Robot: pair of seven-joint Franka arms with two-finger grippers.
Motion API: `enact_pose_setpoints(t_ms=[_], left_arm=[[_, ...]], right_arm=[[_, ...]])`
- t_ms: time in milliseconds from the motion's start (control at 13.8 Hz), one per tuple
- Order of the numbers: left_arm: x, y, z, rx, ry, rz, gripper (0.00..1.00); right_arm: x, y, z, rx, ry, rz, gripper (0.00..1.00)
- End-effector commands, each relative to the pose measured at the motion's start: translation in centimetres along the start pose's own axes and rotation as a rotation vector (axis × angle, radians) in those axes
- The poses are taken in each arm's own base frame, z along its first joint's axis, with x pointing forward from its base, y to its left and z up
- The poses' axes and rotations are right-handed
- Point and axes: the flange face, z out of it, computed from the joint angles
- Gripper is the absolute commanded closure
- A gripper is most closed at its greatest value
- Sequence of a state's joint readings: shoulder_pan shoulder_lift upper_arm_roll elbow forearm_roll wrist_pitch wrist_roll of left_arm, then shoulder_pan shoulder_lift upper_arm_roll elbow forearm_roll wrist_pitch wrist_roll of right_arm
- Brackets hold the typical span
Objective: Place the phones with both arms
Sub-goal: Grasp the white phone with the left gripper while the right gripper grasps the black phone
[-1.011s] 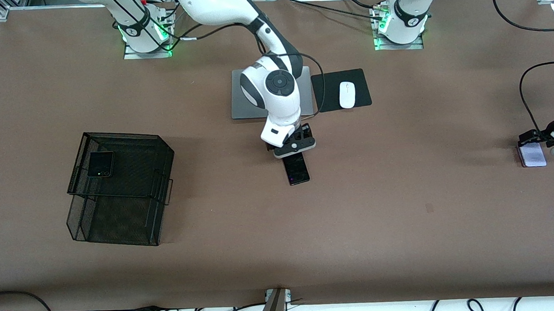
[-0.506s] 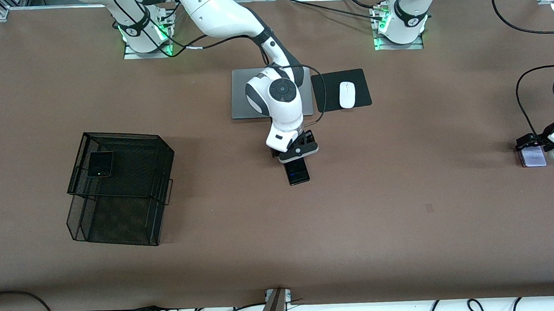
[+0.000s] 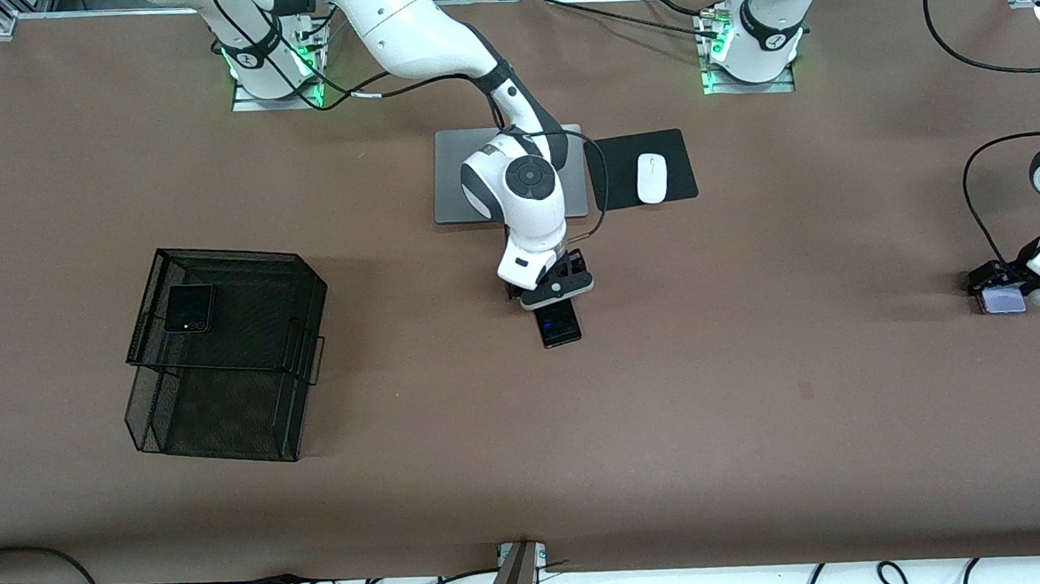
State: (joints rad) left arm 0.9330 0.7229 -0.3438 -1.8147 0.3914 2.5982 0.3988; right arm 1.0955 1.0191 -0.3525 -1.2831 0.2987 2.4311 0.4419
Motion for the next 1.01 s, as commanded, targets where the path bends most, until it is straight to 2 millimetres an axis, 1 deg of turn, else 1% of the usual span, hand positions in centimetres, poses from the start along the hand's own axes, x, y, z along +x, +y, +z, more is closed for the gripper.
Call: enact_pose_setpoints(t_ms=[0, 72, 144, 217, 289, 361, 433, 506, 578, 650, 722, 794, 867, 939], left_arm=[[0.4, -0.4, -0.2, 0.003, 0.015, -0.015, 0.34], [0.4, -0.5, -0.2, 0.003, 0.015, -0.018, 0.51], [0.3, -0.5, -0.1, 0.001, 0.013, -0.018, 0.61], [0.5, -0.4, -0.2, 0.003, 0.015, -0.018, 0.64], [0.9, -0.3, -0.7, 0.007, 0.019, -0.036, 0.64], [1.8, -0.2, -1.5, 0.012, 0.014, -0.039, 0.66], [2.6, 0.4, -2.3, 0.006, -0.025, -0.027, 0.66], [3.5, 0.0, -3.5, 0.006, -0.053, -0.026, 0.65], [4.6, 0.6, -4.9, -0.004, -0.082, -0.014, 0.65], [5.6, 1.2, -6.2, -0.019, -0.112, -0.004, 0.64], [6.9, 2.2, -8.0, -0.04, -0.142, 0.011, 0.64], [8.1, 3.9, -9.2, -0.07, -0.175, 0.023, 0.64], [9.1, 6.0, -10.6, -0.099, -0.216, 0.021, 0.64], [9.8, 8.2, -11.9, -0.125, -0.258, 0.03, 0.66]], right_arm=[[0.5, -0.4, -0.5, 0.02, 0.005, 0.014, 0.76], [0.8, -0.4, -1.2, 0.023, 0.002, 0.019, 0.96], [1.2, -0.2, -2.2, 0.02, -0.012, 0.029, 1.0], [1.7, 0.0, -3.7, 0.017, -0.024, 0.051, 1.0], [2.5, 0.7, -5.6, 0.008, -0.034, 0.077, 1.0], [3.4, 1.5, -8.2, 0.001, -0.047, 0.091, 1.0], [4.6, 3.1, -11.3, -0.008, -0.066, 0.113, 1.0], [5.3, 4.3, -13.7, -0.02, -0.081, 0.132, 1.0], [5.9, 6.2, -15.8, -0.038, -0.096, 0.16, 1.0], [6.1, 8.7, -17.5, -0.067, -0.14, 0.198, 1.0], [6.4, 11.8, -19.7, -0.092, -0.18, 0.239, 1.0], [6.4, 14.6, -21.5, -0.106, -0.215, 0.271, 1.0], [6.2, 17.8, -23.2, -0.109, -0.24, 0.281, 1.0], [5.7, 21.9, -24.6, -0.096, -0.26, 0.286, 1.0]])
